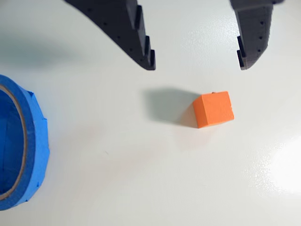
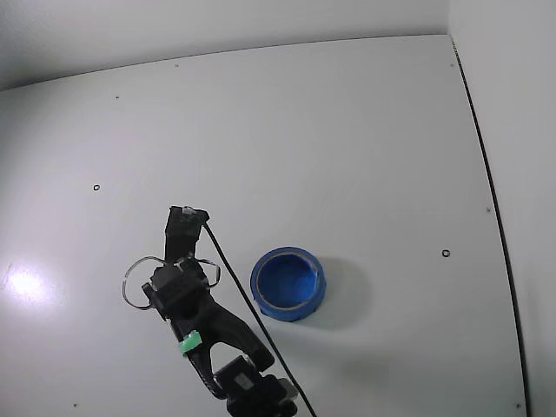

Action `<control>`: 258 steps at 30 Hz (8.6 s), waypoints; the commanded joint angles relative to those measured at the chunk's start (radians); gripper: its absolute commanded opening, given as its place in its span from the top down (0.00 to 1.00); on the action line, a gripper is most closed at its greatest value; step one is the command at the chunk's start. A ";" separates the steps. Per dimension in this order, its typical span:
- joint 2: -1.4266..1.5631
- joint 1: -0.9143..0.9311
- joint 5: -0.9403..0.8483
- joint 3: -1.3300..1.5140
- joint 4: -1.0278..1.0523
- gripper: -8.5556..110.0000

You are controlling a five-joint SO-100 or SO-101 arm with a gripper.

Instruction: Grasp a block and put it in the bin.

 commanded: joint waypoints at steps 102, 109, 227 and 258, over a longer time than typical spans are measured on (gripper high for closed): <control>-0.514 0.000 -0.137 -0.367 -0.003 0.71; -0.514 0.002 -0.184 -0.367 -0.003 0.71; 1.037 0.831 0.515 0.178 -0.118 0.90; 1.450 0.881 0.742 0.635 0.060 0.93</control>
